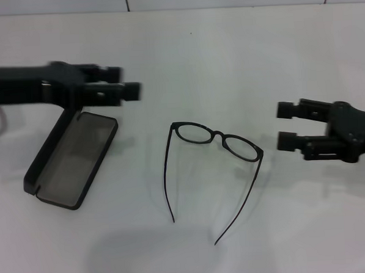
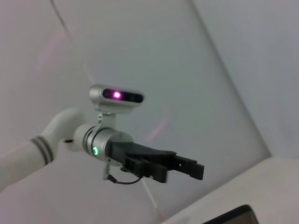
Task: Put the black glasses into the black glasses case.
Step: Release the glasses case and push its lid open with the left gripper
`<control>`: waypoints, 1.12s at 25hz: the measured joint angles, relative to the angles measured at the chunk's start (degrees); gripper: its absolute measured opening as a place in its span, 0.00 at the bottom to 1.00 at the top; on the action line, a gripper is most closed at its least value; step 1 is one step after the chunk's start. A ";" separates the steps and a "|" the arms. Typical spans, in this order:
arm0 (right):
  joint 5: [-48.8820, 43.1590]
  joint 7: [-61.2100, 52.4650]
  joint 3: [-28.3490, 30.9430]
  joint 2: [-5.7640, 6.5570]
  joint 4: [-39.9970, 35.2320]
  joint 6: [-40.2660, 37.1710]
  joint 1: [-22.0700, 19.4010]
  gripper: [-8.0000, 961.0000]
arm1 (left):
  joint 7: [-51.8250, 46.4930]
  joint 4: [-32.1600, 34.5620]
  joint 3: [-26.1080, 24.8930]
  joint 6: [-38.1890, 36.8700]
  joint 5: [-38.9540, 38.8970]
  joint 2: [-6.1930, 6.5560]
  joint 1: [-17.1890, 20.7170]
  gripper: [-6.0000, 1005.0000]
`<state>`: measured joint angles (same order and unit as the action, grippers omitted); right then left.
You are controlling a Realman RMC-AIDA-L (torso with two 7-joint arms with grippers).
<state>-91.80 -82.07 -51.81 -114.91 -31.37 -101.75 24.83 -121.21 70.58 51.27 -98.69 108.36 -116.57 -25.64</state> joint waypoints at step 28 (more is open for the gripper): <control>0.55 3.98 5.55 -0.31 1.67 -1.08 -3.03 0.92 | -29.99 14.22 18.84 7.62 46.35 -2.99 -1.74 0.78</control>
<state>-91.26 -78.09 -46.26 -115.22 -29.70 -102.83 21.81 -151.20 84.80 70.11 -91.07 154.71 -119.56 -27.38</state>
